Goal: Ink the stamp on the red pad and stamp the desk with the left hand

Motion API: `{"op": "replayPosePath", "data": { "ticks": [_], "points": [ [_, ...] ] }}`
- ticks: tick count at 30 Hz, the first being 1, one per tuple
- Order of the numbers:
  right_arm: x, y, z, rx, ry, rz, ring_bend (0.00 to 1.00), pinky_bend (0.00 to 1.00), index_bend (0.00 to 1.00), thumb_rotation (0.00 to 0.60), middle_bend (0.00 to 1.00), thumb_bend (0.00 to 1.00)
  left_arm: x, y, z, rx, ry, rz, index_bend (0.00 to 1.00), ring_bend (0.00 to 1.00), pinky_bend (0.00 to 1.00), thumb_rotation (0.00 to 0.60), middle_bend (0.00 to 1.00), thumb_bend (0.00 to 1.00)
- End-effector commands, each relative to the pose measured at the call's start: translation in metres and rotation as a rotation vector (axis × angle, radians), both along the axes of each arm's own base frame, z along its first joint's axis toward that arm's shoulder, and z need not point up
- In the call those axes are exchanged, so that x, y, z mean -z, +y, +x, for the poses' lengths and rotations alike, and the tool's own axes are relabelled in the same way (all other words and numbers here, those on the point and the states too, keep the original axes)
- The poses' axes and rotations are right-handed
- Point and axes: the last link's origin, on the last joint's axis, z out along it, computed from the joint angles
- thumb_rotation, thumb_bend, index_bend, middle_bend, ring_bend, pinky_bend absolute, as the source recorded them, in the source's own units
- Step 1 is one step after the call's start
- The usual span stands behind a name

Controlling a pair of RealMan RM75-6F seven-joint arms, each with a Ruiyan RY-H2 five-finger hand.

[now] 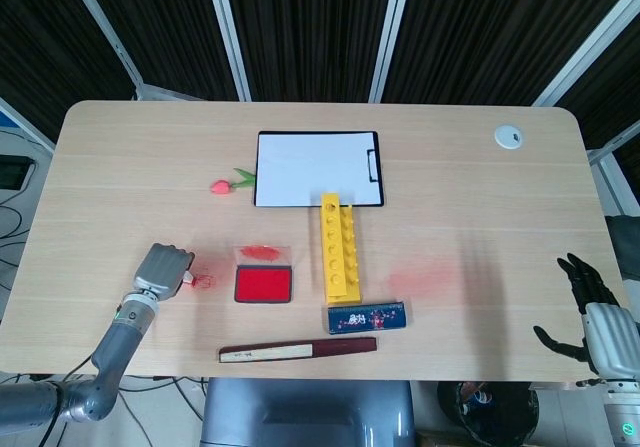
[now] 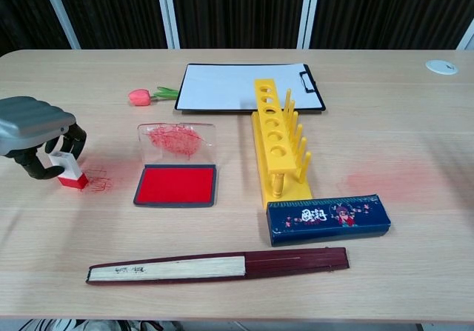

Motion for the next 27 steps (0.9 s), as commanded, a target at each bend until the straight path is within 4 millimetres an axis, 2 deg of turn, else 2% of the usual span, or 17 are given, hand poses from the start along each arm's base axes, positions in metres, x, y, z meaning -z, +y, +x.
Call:
{"op": "replayPosePath", "data": {
  "ticks": [1, 27],
  "points": [
    [0.0001, 0.0000, 0.0001, 0.000, 0.000, 0.000, 0.00, 0.19, 0.07, 0.600, 0.00, 0.27, -0.0005, 0.0001, 0.0007, 0.000, 0.000, 0.002, 0.47, 0.42, 0.56, 0.600, 0.45, 0.42],
    [0.0003, 0.0006, 0.0010, -0.006, 0.000, -0.001, 0.00, 0.19, 0.07, 0.600, 0.00, 0.27, -0.0032, -0.0031, 0.0023, 0.012, -0.007, 0.042, 0.45, 0.41, 0.56, 0.600, 0.43, 0.40]
  ]
}}
